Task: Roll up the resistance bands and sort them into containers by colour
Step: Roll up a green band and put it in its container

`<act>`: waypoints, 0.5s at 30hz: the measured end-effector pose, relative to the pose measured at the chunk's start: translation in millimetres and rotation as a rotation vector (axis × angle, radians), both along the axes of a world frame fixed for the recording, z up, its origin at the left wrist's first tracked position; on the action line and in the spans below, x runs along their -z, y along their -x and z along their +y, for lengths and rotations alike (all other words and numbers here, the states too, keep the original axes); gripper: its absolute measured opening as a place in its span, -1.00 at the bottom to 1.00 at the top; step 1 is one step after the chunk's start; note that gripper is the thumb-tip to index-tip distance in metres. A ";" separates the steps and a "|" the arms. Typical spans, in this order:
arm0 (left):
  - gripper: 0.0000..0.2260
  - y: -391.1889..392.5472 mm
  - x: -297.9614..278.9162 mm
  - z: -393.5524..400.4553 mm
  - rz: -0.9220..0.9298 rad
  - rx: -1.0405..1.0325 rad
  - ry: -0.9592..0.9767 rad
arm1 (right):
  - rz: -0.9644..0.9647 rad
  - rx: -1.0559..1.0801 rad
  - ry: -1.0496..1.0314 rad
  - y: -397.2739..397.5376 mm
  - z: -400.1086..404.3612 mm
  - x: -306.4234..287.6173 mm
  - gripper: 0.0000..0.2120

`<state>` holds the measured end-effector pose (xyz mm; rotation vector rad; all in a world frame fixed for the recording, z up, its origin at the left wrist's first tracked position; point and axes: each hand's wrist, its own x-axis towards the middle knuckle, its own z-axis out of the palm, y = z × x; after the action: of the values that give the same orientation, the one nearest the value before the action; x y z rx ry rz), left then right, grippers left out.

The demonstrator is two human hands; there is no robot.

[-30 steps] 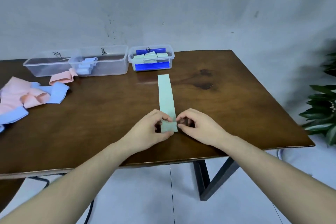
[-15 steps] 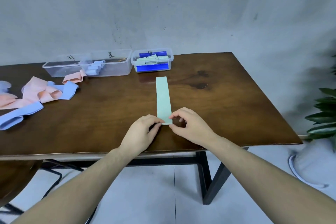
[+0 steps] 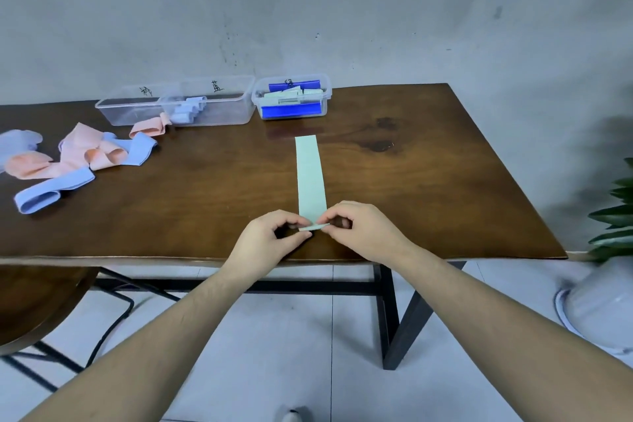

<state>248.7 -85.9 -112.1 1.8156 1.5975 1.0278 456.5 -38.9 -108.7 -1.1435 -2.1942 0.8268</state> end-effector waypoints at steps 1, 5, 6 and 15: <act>-0.88 0.0 -0.1 -1.2 -0.016 -0.007 -0.011 | 0.019 0.001 0.026 -0.4 -0.4 -0.8 -0.89; -0.88 -1.3 -1.4 -7.7 -0.088 -0.013 -0.016 | 0.012 -0.009 0.023 -0.6 -3.9 -0.7 -0.88; -0.88 -0.4 -0.3 -7.4 -0.082 -0.013 -0.019 | 0.007 -0.002 0.022 -0.5 -3.6 -0.6 -0.89; -0.92 -0.3 11.8 -2.8 0.072 -0.023 -0.210 | -0.001 0.029 -0.008 5.4 -0.6 4.8 -0.85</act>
<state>249.0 -88.7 -124.0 1.9960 1.6075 1.1918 451.1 -39.6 -113.5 -1.1688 -2.1747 0.8046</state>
